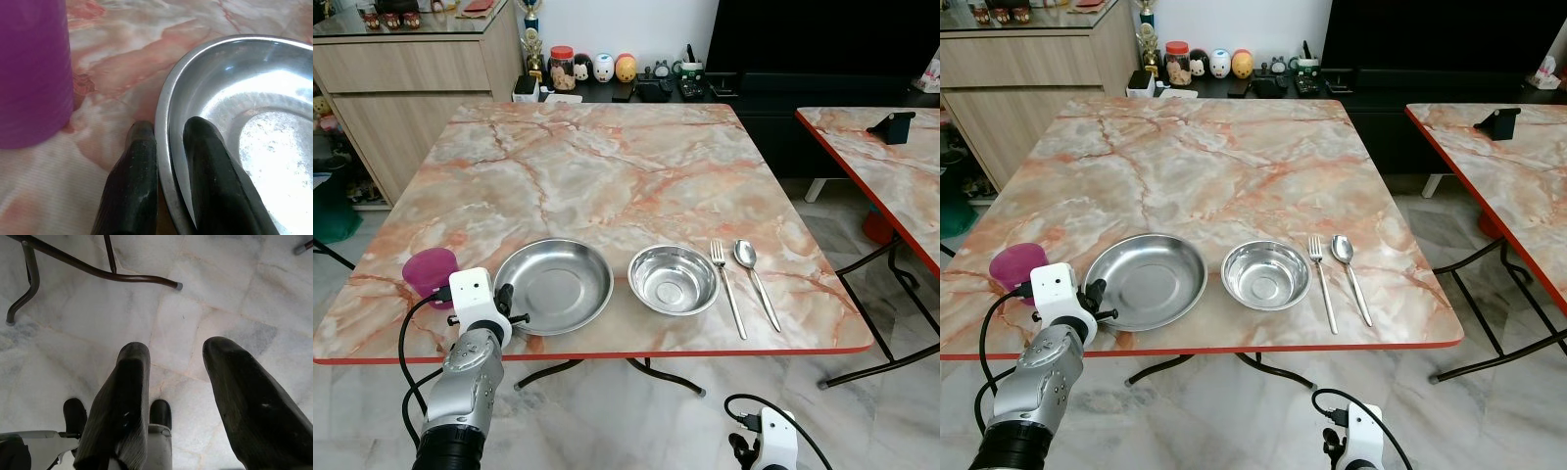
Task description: Setting the table
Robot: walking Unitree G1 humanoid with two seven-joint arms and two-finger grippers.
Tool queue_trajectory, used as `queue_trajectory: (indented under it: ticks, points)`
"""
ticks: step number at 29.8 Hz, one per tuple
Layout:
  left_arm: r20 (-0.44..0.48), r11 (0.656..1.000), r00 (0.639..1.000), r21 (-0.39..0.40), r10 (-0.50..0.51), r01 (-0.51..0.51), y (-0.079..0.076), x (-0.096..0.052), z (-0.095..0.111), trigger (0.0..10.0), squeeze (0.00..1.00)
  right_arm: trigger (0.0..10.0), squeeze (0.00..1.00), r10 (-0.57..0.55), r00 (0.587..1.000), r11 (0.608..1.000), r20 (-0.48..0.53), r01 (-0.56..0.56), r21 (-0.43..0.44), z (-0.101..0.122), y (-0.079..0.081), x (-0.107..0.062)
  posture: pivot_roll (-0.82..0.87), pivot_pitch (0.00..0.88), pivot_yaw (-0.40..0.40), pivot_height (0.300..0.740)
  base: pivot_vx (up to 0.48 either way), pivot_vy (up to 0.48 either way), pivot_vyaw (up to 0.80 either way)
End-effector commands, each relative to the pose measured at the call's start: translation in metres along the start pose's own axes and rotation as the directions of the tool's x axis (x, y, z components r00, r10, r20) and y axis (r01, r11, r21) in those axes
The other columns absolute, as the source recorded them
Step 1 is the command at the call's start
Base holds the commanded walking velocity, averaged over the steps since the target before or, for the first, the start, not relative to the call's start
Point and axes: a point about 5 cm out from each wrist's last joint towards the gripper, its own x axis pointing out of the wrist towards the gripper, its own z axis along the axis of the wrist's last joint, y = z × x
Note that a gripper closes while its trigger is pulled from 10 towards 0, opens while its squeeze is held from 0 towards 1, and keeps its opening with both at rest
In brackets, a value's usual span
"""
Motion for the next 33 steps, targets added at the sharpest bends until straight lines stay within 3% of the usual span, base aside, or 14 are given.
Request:
queue_trajectory:
  ticks: [1,8,19,33]
  points:
    - [0.014,1.000,1.000,0.018,0.024,-0.024,0.002,0.000,0.003,0.0,0.00,10.0,0.00,-0.001,1.000,1.000,0.007,0.001,0.000,0.001,-0.002,0.000,0.06,0.000,-0.042,0.740,0.000,0.000,0.00]
    - [0.045,0.999,0.998,0.028,0.039,-0.040,0.003,0.000,0.008,0.0,0.00,10.0,0.00,0.000,1.000,1.000,0.007,0.000,-0.002,0.001,-0.002,0.000,0.06,0.000,-0.043,0.740,0.000,0.000,0.00]
    - [0.127,0.998,0.991,-0.045,0.041,-0.035,-0.002,-0.002,0.018,0.0,0.00,10.0,0.00,0.000,1.000,1.000,0.009,0.001,-0.002,0.002,-0.002,0.000,0.07,0.000,-0.044,0.740,0.000,0.000,0.00]
    - [0.322,0.991,0.947,-0.133,0.021,0.023,-0.011,-0.008,0.046,0.0,0.00,10.0,0.00,-0.001,1.000,1.000,0.011,0.001,-0.003,0.002,-0.002,0.000,0.07,0.000,-0.046,0.740,0.000,0.000,0.00]
